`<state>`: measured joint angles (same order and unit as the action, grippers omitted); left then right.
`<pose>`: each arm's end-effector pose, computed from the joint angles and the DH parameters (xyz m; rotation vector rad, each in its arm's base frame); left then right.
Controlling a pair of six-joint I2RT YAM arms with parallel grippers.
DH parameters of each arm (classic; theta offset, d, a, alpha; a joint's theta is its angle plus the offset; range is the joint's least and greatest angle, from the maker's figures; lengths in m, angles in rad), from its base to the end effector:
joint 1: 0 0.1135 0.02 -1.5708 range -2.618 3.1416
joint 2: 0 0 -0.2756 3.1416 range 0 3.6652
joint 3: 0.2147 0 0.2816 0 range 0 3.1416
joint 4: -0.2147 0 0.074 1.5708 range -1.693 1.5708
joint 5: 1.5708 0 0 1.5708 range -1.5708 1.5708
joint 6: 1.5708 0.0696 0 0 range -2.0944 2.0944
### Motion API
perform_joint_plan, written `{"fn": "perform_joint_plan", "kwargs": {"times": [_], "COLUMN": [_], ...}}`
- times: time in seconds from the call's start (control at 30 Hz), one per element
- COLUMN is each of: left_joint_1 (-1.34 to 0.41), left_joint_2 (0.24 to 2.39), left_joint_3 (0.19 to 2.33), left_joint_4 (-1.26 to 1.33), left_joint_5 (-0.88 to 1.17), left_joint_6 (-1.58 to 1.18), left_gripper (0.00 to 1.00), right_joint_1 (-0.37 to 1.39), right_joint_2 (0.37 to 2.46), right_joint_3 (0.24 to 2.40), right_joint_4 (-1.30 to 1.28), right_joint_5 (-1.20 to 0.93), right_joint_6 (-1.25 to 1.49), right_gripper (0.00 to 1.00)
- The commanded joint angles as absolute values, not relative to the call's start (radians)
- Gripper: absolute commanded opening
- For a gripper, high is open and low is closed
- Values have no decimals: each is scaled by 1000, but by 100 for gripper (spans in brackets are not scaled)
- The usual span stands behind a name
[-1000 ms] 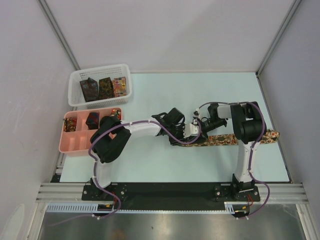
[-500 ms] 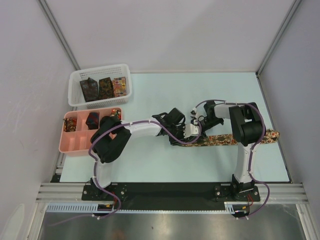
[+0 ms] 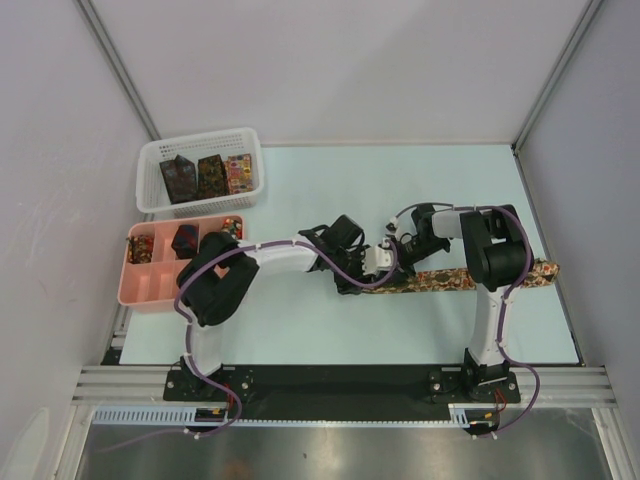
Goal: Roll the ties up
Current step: Roll the tie at the center of the board.
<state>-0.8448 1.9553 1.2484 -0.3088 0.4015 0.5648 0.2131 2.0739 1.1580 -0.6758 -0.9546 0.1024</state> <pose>0.2746 -0.3503 0.1186 1.7858 1.8687 -0.6226 0.3454 0.1328 0.0591 0.1325 -2.6512 -1.3514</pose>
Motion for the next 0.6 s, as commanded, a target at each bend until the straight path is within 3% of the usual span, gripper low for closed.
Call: {"fn": "perform_joint_plan", "kwargs": {"times": [0.0, 0.4, 0.57], "left_joint_1": [-792, -798, -813], "left_joint_2": [1862, 1879, 1910], "left_joint_3": [1181, 1130, 1150], "left_joint_4": [-250, -3, 29], "left_joint_5": [472, 629, 641], "left_joint_6": [563, 500, 497], "left_gripper": [65, 75, 73], "right_joint_1": [181, 199, 216], "right_joint_2": [2086, 2120, 2135], "right_joint_3": [1138, 1166, 1163], "right_joint_4": [-657, -703, -712], "right_joint_5": [-776, -647, -686], "right_joint_6": [95, 68, 54], "right_gripper": [0, 0, 0]}}
